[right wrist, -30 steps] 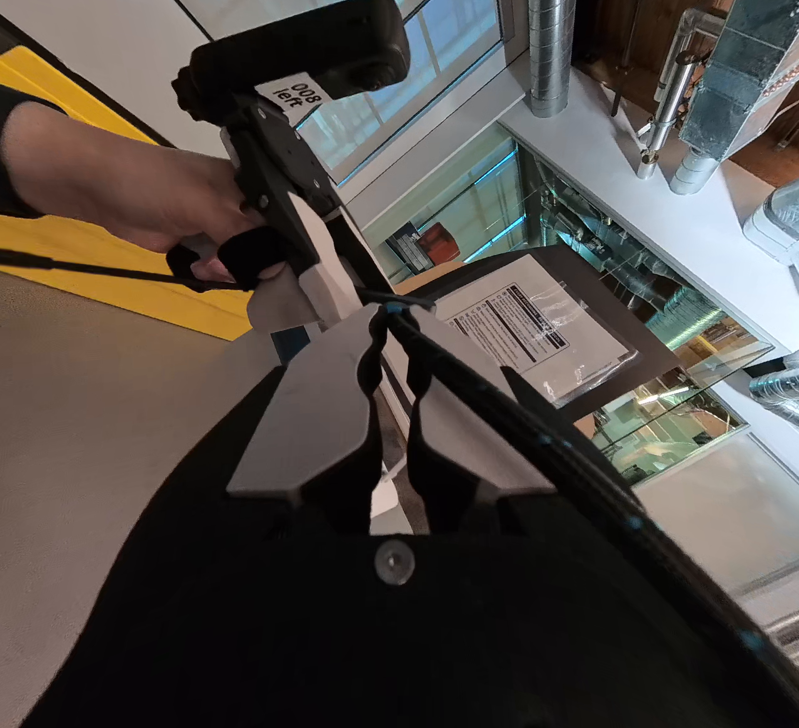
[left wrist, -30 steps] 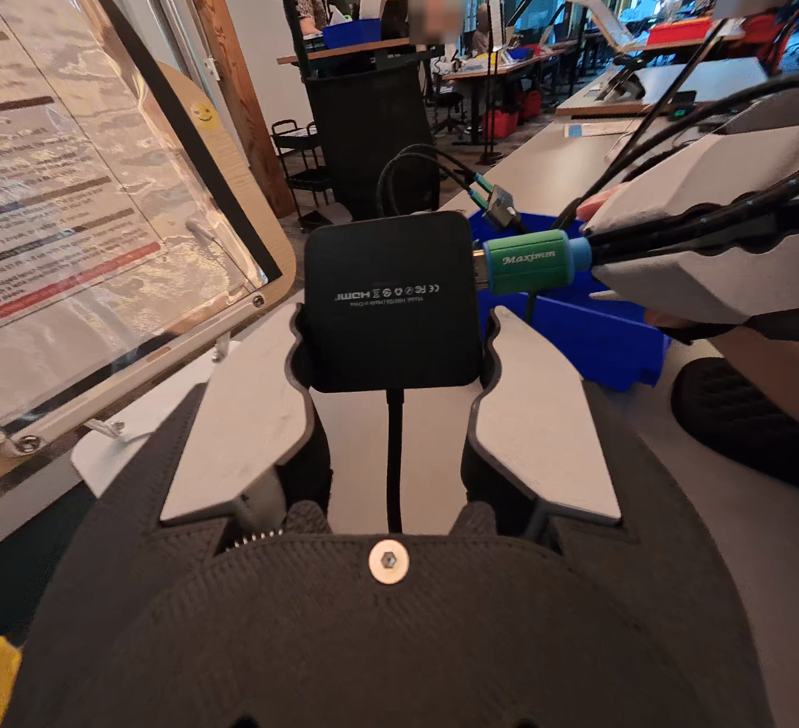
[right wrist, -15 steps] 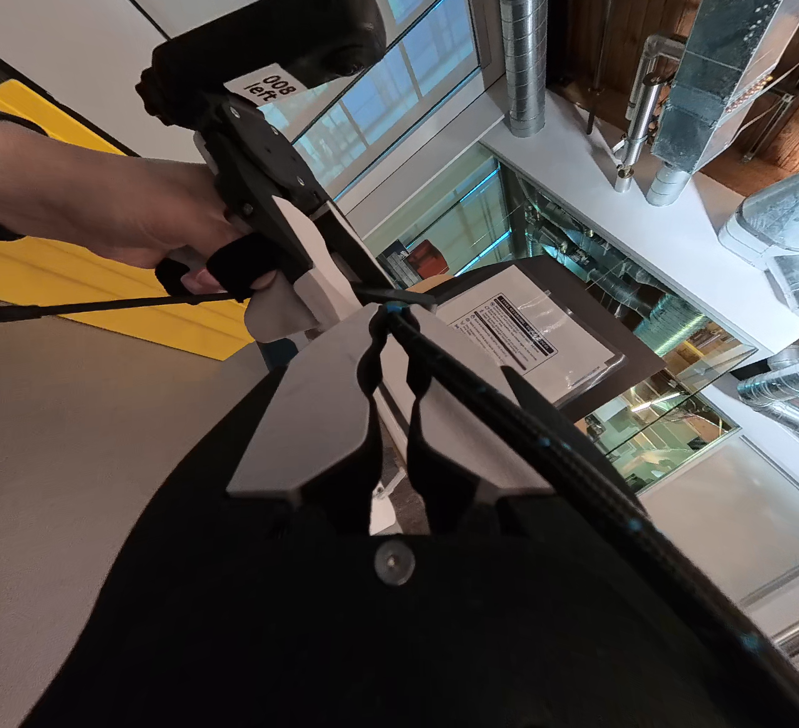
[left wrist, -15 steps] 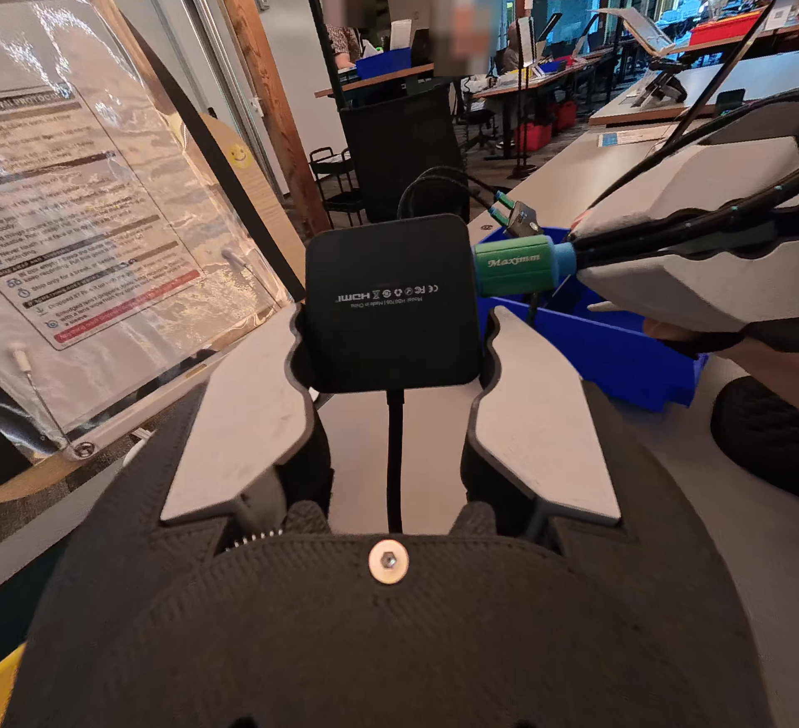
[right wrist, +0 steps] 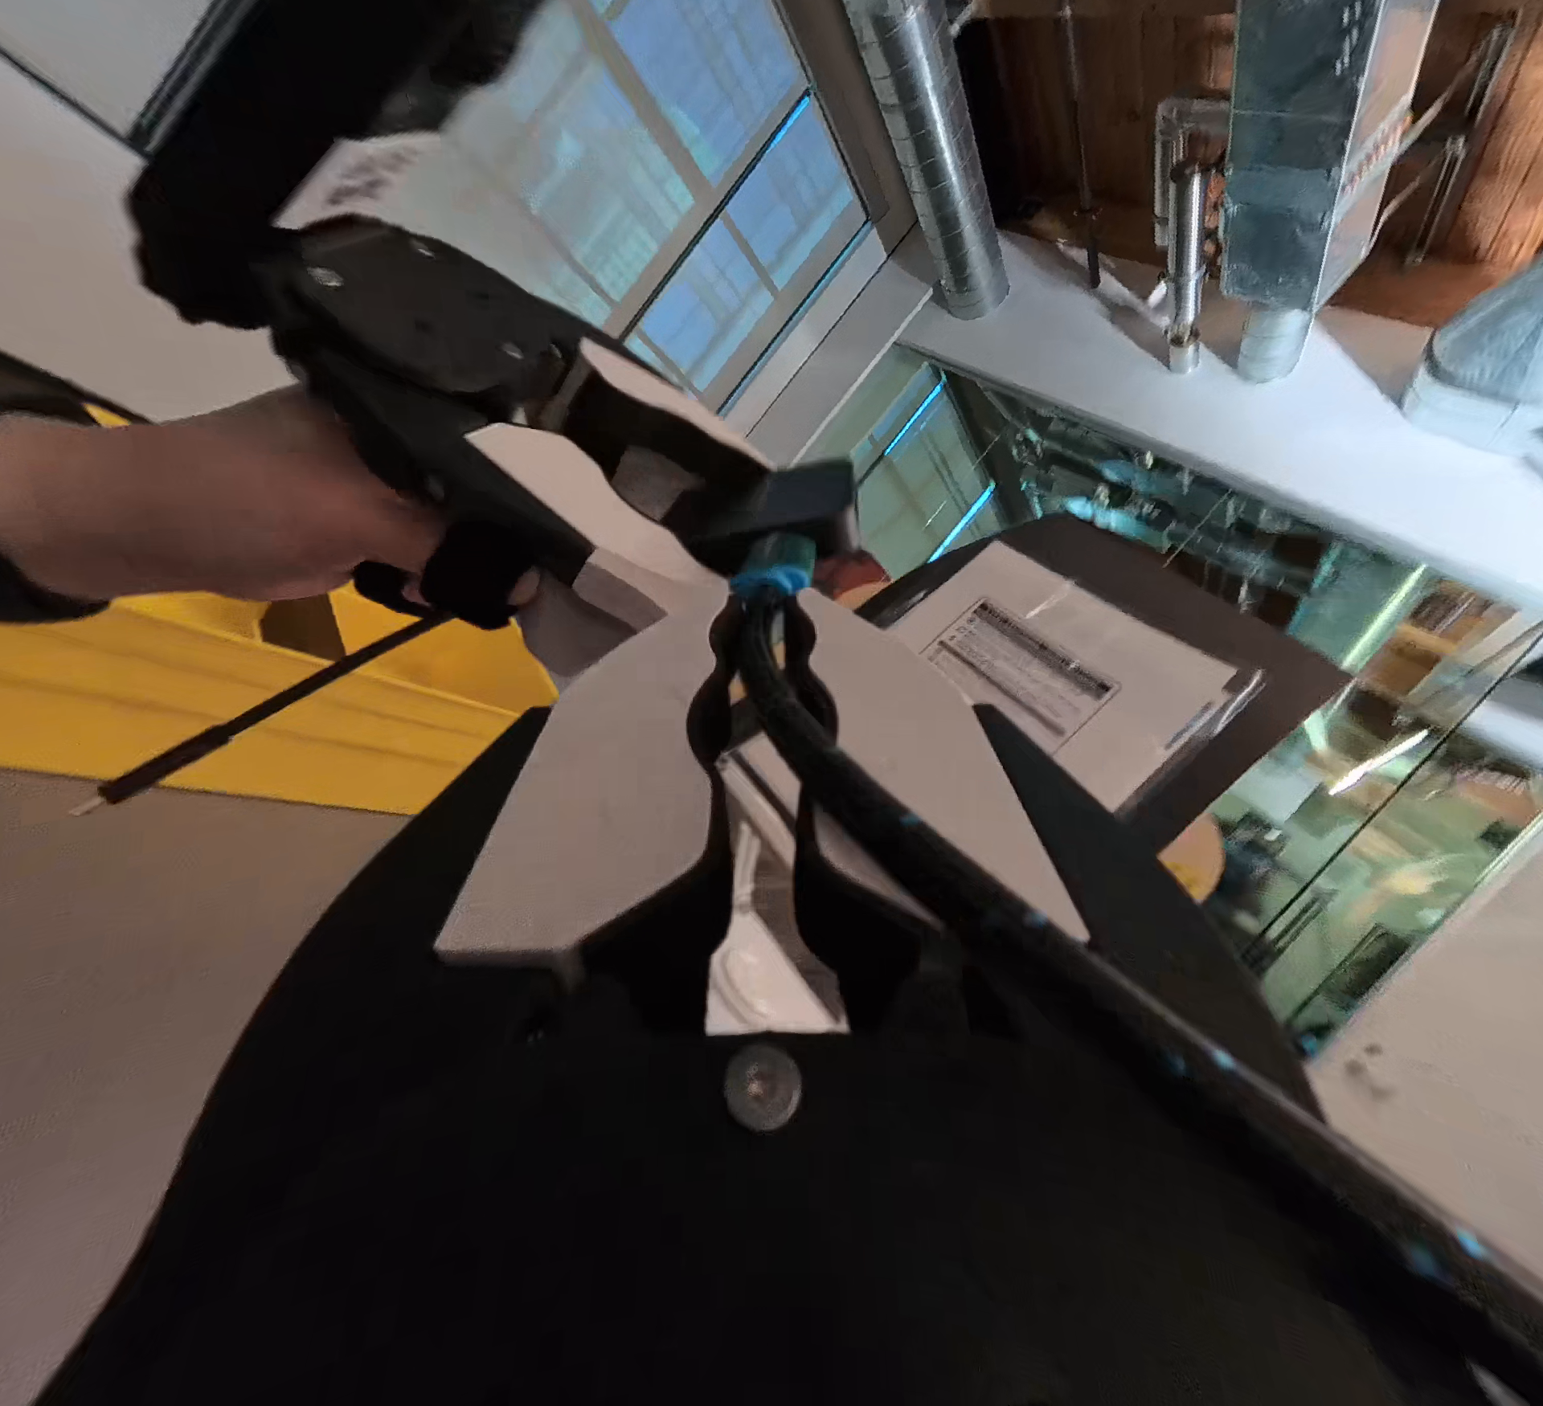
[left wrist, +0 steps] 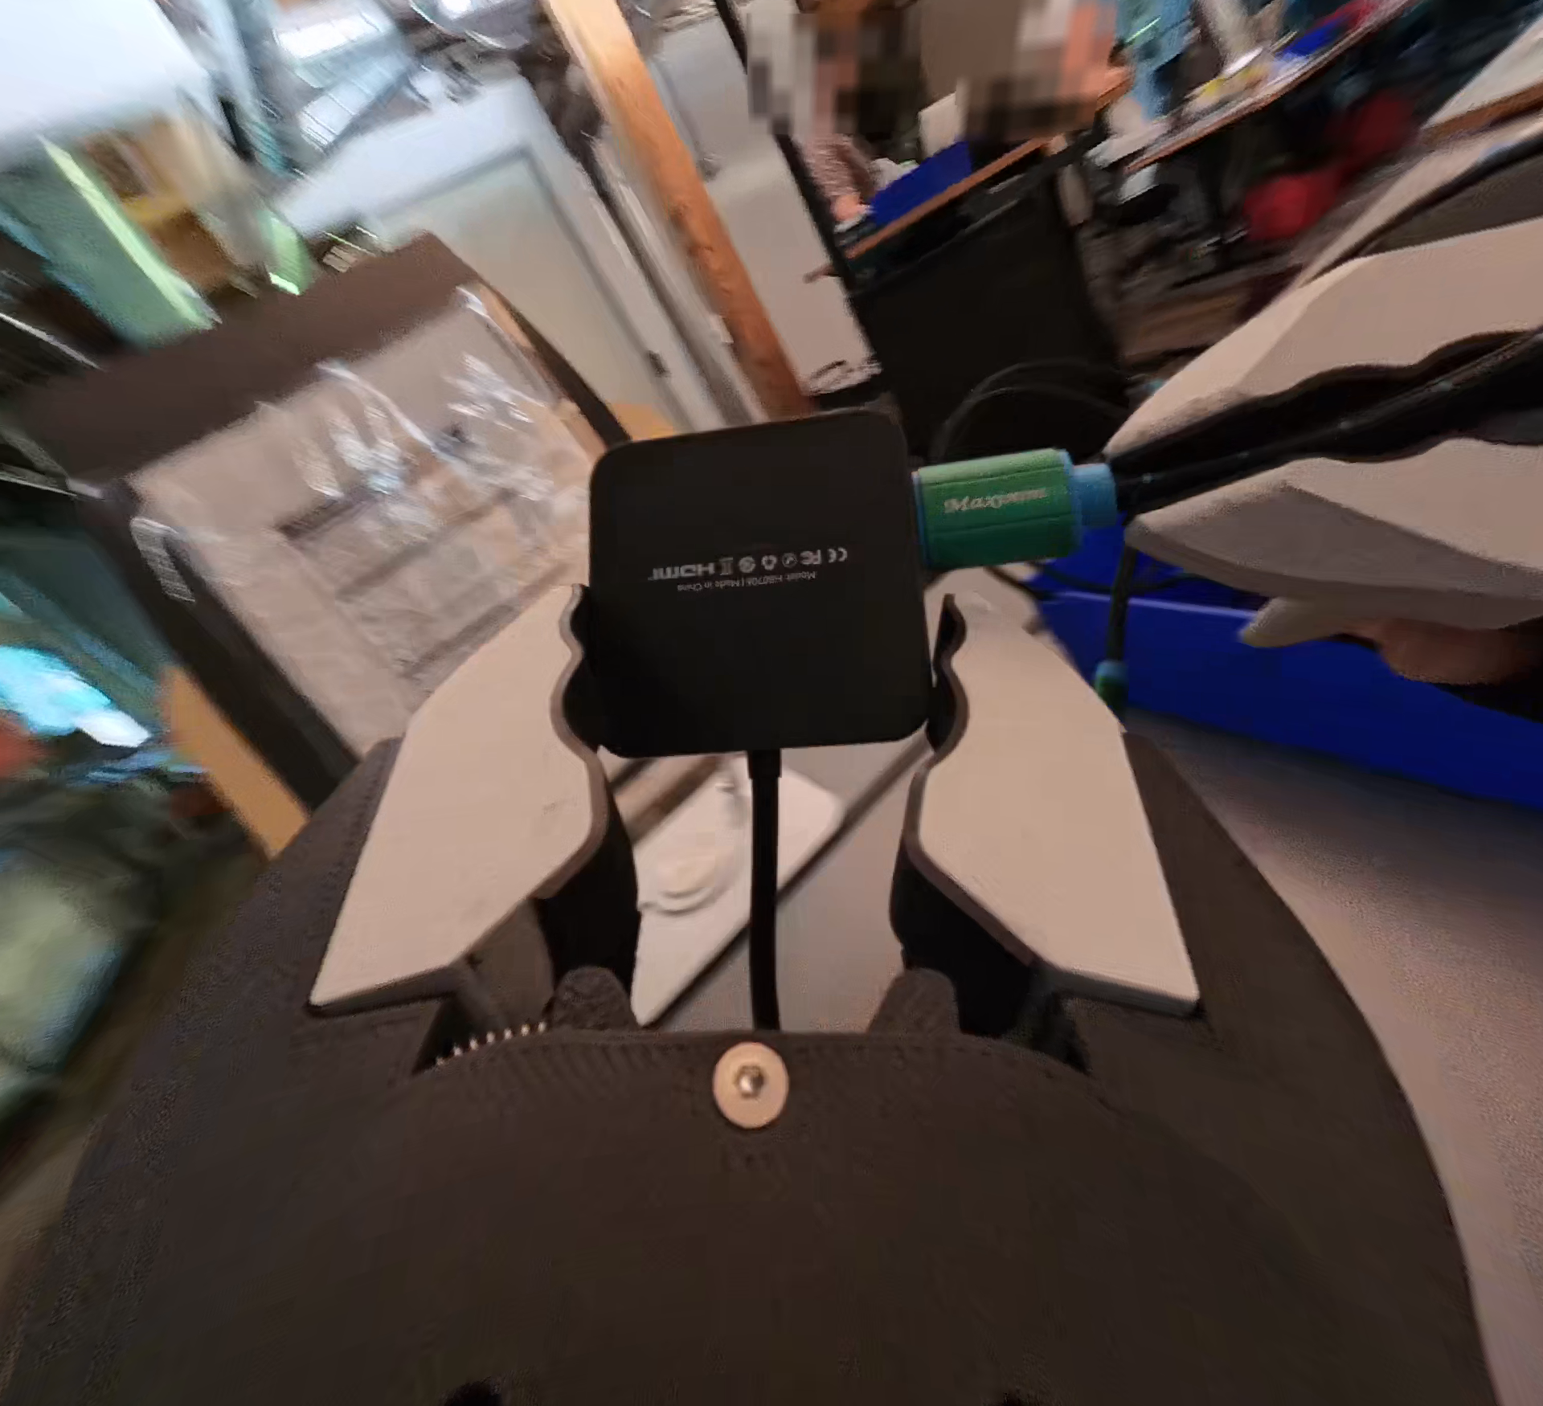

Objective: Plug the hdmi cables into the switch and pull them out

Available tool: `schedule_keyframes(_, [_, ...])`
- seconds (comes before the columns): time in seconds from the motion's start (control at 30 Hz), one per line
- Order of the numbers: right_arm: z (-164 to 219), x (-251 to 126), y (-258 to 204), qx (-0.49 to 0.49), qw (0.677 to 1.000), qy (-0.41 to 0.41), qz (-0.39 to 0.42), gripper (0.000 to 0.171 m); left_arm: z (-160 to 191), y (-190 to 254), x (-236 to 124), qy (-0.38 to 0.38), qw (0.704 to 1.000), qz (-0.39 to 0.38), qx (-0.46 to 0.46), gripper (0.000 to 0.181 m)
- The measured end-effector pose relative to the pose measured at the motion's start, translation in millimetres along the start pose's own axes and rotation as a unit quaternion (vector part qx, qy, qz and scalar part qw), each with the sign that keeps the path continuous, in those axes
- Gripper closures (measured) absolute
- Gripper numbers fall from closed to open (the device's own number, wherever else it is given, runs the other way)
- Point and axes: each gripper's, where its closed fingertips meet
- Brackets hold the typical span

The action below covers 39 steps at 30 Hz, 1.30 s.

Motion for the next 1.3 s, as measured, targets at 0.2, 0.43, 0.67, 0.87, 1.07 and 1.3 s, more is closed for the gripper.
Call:
schedule_keyframes(0.2, [41,16,-35,0.182,0.975,-0.09,-0.089,0.158,3,-41,-15,-0.017,0.99,-0.106,0.09,0.104])
schedule_keyframes(0.43, [3,21,-74,0.229,0.949,-0.139,-0.168,0.16,26,-63,-22,-0.039,0.979,-0.115,0.167,0.104])
schedule_keyframes(0.67, [19,11,-21,0.247,0.942,-0.213,-0.076,0.13,26,-6,-2,-0.015,0.966,-0.043,0.255,0.105])
schedule_keyframes(0.87, [64,-6,-15,0.359,0.876,-0.293,-0.132,0.123,31,46,11,-0.005,0.958,0.034,0.284,0.105])
schedule_keyframes(1.07, [61,-24,-45,0.485,0.769,-0.29,-0.299,0.157,40,80,9,0.019,0.951,0.123,0.283,0.105])
schedule_keyframes(1.3, [33,-17,-4,0.474,0.823,-0.171,-0.262,0.157,-1,58,-4,0.089,0.968,0.049,0.228,0.113])
Point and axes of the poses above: each gripper's, where its closed fingertips meet, x out along the fingers, z out of its underside, y = z × x across the jaws, and after that the axes turned 4 degrees about z, right-handed
